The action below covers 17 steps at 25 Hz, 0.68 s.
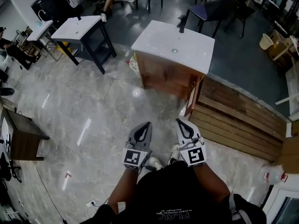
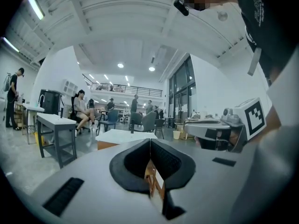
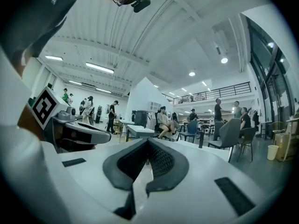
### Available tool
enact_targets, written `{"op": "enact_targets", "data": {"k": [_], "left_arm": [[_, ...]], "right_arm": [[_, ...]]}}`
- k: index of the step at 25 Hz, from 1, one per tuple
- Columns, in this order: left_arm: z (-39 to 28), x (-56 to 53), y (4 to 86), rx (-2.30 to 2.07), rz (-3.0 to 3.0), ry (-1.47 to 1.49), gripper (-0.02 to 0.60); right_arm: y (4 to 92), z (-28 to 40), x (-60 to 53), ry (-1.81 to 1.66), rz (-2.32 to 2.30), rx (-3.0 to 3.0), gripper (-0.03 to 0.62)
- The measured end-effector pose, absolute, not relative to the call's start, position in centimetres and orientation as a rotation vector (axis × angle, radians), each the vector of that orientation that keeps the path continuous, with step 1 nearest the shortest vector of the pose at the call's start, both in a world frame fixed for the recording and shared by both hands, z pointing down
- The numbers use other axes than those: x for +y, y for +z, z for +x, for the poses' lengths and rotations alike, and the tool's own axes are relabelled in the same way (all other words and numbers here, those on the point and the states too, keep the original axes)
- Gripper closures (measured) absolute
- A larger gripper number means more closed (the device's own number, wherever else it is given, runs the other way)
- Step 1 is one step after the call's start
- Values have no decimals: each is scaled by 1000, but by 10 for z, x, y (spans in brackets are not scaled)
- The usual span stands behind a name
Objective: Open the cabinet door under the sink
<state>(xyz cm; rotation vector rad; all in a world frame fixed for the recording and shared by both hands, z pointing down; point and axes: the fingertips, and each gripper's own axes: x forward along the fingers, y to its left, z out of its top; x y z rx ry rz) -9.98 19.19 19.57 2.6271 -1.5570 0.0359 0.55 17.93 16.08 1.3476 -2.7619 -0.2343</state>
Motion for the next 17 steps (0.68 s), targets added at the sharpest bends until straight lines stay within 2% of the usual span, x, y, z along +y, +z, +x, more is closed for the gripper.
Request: {"op": "enact_targets", "data": {"k": [17], "left_arm": [[-95,190,167,-1544,2674,-6,563]], "right_arm": [[142,-12,175,-305,1362,-2794,571]]}}
